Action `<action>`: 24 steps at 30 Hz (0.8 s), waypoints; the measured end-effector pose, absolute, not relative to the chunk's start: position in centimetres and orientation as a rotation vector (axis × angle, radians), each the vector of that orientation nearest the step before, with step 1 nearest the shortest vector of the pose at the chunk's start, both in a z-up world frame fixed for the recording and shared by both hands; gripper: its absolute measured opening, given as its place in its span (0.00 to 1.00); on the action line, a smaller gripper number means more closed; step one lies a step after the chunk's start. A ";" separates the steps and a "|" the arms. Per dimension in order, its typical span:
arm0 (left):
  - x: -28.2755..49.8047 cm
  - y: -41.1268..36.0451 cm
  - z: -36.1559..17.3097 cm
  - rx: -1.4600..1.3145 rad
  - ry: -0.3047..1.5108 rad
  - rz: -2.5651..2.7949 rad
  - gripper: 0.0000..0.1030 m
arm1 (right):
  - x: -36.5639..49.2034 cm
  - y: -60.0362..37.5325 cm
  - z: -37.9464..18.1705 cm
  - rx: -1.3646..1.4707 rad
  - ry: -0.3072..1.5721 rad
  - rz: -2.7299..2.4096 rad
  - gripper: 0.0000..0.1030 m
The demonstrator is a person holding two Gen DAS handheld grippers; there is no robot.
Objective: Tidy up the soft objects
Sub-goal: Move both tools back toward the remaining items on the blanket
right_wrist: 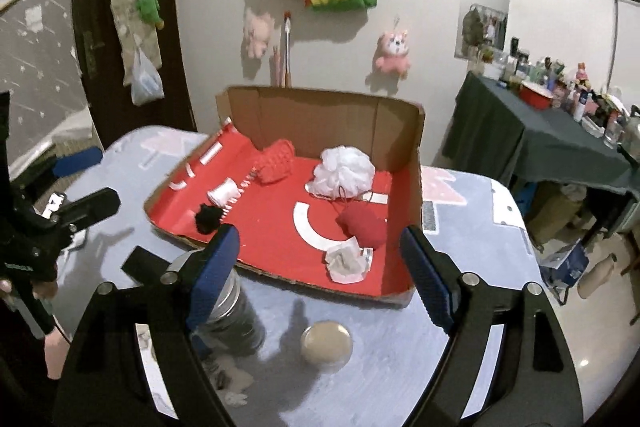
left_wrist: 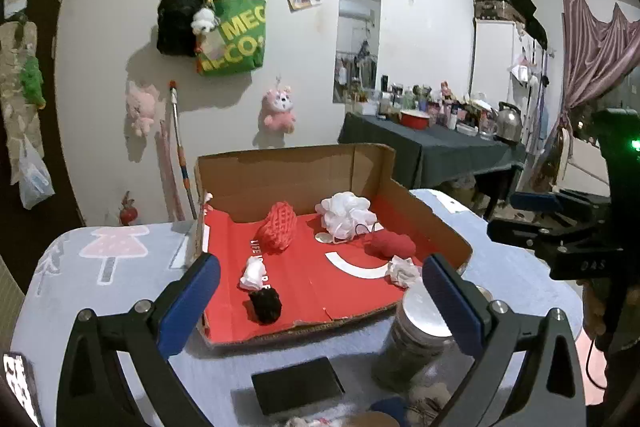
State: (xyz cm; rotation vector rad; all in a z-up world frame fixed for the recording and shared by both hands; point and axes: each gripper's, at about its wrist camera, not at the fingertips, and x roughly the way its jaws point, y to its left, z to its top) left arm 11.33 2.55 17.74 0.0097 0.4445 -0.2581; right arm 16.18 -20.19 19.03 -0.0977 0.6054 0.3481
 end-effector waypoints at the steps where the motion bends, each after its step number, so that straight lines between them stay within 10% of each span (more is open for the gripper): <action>1: 10.6 2.4 17.6 0.011 0.427 -0.252 1.00 | 15.4 -20.3 19.0 -0.095 0.589 0.340 0.80; 24: 3.0 2.4 9.3 -0.089 0.452 -0.208 1.00 | 4.6 -20.2 10.2 -0.011 0.437 0.264 0.80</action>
